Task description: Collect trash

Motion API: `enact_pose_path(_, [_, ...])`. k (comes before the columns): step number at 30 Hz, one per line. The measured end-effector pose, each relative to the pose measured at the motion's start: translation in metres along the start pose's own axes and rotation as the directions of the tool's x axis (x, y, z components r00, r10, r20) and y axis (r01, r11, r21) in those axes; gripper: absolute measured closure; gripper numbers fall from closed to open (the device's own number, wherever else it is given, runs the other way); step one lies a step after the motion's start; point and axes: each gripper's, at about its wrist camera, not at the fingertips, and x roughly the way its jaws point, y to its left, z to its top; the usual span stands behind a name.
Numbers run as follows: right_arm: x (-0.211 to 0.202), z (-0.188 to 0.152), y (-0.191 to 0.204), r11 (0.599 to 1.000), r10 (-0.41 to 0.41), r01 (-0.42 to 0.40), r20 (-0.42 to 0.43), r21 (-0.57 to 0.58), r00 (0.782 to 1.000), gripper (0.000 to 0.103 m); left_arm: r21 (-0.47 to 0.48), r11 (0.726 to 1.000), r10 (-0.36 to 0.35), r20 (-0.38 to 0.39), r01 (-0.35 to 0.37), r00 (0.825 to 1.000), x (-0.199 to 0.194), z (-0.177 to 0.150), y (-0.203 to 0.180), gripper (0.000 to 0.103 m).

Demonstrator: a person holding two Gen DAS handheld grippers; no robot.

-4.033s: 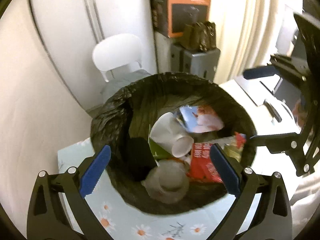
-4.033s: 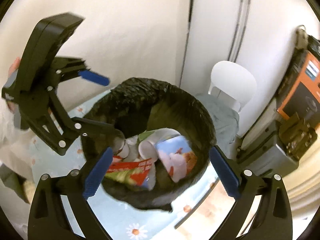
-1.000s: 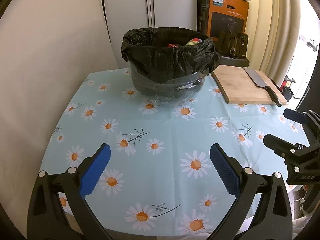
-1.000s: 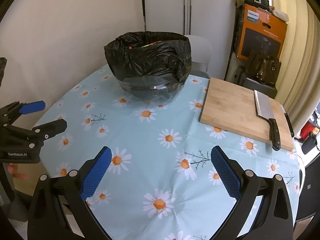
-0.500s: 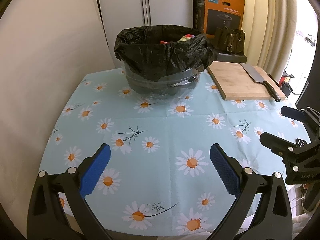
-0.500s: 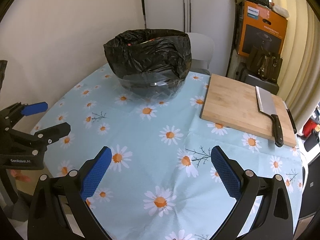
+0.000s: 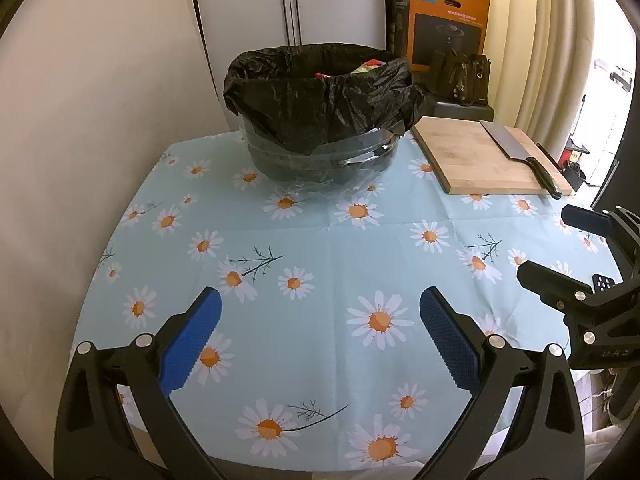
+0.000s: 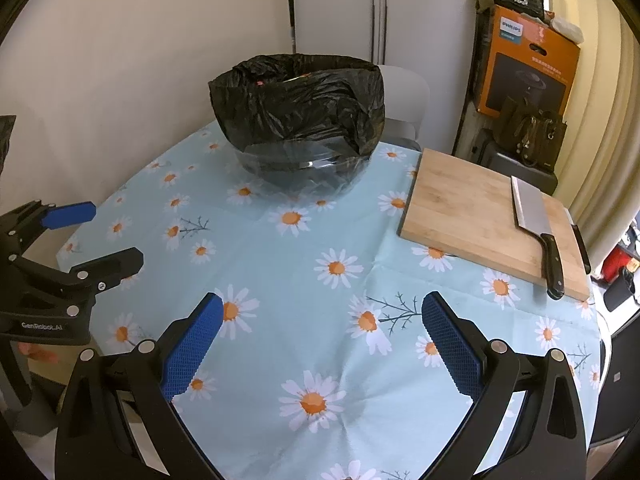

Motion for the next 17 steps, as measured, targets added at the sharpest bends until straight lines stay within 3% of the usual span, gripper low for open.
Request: enact_pose_path(17, [0.0051, 0.0002, 0.0011, 1.0, 0.007, -0.007, -0.016, 0.003, 1.0, 0.008, -0.02, 1.0, -0.006, -0.016, 0.005, 1.0, 0.005, 0.0041, 0.0088, 0.006])
